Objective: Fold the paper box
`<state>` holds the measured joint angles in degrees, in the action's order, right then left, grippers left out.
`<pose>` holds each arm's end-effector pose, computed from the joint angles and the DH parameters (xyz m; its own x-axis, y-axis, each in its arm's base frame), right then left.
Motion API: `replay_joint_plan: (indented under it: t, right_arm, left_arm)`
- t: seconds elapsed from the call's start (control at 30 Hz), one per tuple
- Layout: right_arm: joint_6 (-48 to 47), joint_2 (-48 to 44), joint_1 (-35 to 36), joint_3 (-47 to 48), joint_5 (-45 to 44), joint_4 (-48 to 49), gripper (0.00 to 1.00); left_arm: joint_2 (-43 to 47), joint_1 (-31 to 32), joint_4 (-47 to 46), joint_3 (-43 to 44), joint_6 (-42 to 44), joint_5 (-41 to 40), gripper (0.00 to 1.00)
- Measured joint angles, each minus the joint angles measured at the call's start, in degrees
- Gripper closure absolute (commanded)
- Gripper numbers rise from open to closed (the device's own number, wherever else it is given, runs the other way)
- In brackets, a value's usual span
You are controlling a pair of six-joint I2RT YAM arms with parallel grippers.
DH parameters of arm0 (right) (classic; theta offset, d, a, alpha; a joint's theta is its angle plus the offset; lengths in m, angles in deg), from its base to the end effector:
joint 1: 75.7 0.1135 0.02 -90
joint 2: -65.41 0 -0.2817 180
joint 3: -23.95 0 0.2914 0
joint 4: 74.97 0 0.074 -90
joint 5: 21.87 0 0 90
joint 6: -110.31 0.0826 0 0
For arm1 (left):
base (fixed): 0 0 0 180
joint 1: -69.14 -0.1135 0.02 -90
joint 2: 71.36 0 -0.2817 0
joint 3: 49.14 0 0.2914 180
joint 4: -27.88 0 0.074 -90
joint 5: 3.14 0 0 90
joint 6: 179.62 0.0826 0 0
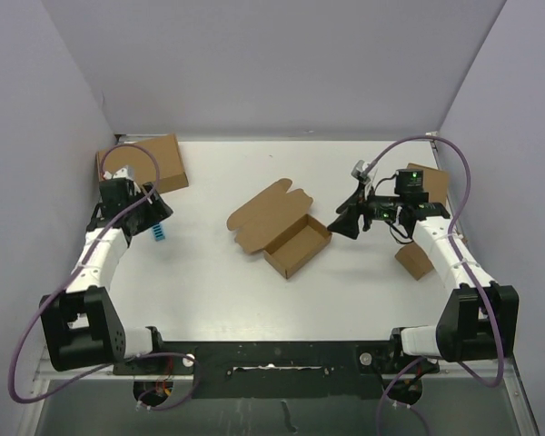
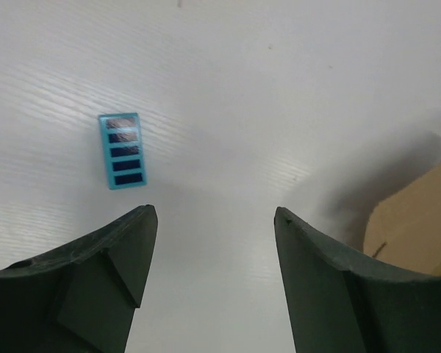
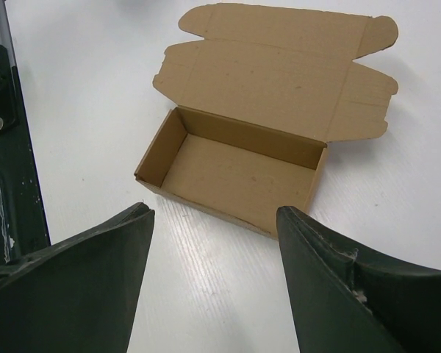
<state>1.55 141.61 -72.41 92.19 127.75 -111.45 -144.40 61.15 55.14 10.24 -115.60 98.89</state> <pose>0.3194 0.0897 0.2657 -0.4548 -0.1891 -0.8703 -0.8345 0.4317 0.3423 0.3371 0.0299 0.2127 -0.5919 -0.5157 -0.6195 -0.2662 0.8505 -0.4537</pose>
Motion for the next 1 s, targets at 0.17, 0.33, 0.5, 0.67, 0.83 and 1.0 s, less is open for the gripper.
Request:
replay_joint_plan:
  t: [0.17, 0.33, 0.5, 0.67, 0.83, 1.0]
  right_arm:
    - [-0.02, 0.28, -0.48, 0.00, -0.02, -0.09, 0.32]
    - [-0.04, 0.44, -0.70, 0.00, -0.04, -0.26, 0.32]
    - [-0.07, 0.46, -0.70, 0.00, -0.04, -0.33, 0.32]
    - [-0.11, 0.50, -0.70, 0.00, -0.04, -0.35, 0.32]
    - [-0.20, 0.50, -0.70, 0.00, -0.04, -0.35, 0.32]
    - [-0.24, 0.50, -0.70, 0.00, -0.02, -0.35, 0.32]
  left_arm:
    - [-8.66, -0.07, 8.13, 8.46, 6.14, -7.63, 0.35]
    - [-15.43, -0.11, 12.52, 12.55, 11.30, -10.38, 0.35]
    - [-20.48, -0.11, 14.45, 14.51, 13.62, -11.61, 0.35]
    - [-23.65, -0.11, 15.50, 15.45, 14.43, -12.04, 0.36]
    - [-26.10, -0.11, 16.24, 17.38, 14.34, -12.92, 0.38]
    - [-30.42, -0.11, 16.76, 20.65, 13.86, -13.81, 0.42]
